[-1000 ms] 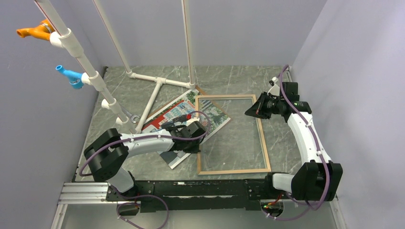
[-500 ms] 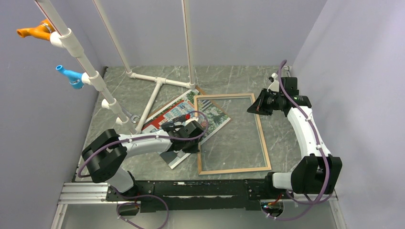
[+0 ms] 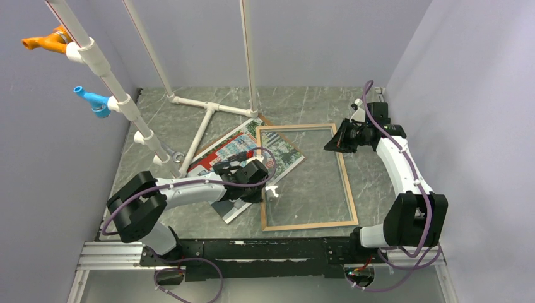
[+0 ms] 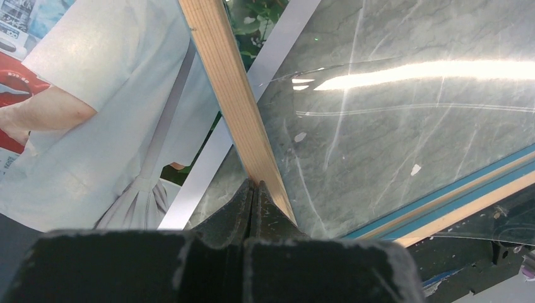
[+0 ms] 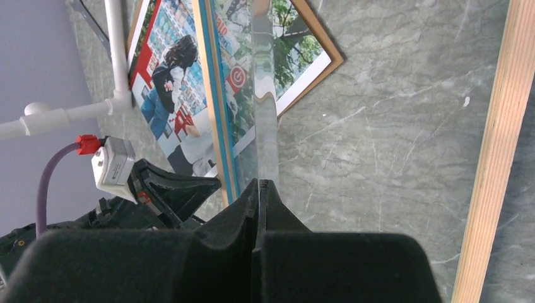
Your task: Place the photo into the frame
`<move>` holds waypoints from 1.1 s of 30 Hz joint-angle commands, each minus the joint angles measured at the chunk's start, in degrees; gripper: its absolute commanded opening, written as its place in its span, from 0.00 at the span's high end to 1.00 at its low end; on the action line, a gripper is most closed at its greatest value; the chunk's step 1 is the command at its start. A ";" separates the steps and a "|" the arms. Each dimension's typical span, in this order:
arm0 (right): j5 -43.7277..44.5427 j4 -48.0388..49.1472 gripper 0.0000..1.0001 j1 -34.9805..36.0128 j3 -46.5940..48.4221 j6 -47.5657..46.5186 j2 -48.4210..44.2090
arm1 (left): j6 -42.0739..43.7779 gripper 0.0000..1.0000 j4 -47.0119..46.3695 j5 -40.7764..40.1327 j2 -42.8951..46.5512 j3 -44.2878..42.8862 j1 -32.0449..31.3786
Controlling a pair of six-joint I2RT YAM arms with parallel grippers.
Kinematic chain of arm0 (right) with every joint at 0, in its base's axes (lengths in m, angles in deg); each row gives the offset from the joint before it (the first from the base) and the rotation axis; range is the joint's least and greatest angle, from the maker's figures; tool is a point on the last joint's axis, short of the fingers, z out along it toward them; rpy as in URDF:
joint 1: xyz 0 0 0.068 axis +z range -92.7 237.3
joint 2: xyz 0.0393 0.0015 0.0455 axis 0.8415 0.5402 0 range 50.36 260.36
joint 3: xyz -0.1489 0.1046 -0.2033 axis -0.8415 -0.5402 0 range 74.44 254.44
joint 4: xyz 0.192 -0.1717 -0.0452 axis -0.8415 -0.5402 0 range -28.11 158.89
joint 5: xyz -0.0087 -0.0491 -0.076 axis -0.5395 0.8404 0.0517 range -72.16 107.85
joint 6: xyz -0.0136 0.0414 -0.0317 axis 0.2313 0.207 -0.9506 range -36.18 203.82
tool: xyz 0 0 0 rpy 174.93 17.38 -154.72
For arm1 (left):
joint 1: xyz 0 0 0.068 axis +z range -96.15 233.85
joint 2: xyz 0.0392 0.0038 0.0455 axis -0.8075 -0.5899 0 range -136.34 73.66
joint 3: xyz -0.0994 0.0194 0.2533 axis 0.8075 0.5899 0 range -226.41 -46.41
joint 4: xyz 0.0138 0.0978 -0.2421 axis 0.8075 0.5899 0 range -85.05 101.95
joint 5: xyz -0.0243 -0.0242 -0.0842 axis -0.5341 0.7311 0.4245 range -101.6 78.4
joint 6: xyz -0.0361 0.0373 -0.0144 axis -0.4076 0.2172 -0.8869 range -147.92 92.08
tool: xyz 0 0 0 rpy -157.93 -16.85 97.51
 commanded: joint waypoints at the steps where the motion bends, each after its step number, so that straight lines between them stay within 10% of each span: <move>1: -4.37 -1.31 1.00 0.55 1.08 1.13 0.09 | 3.23 1.00 2.07 -1.20 -1.37 2.19 0.38; 33: -5.23 -6.35 1.00 1.42 3.53 1.47 1.32 | 7.59 1.00 -4.29 0.21 2.78 8.57 0.54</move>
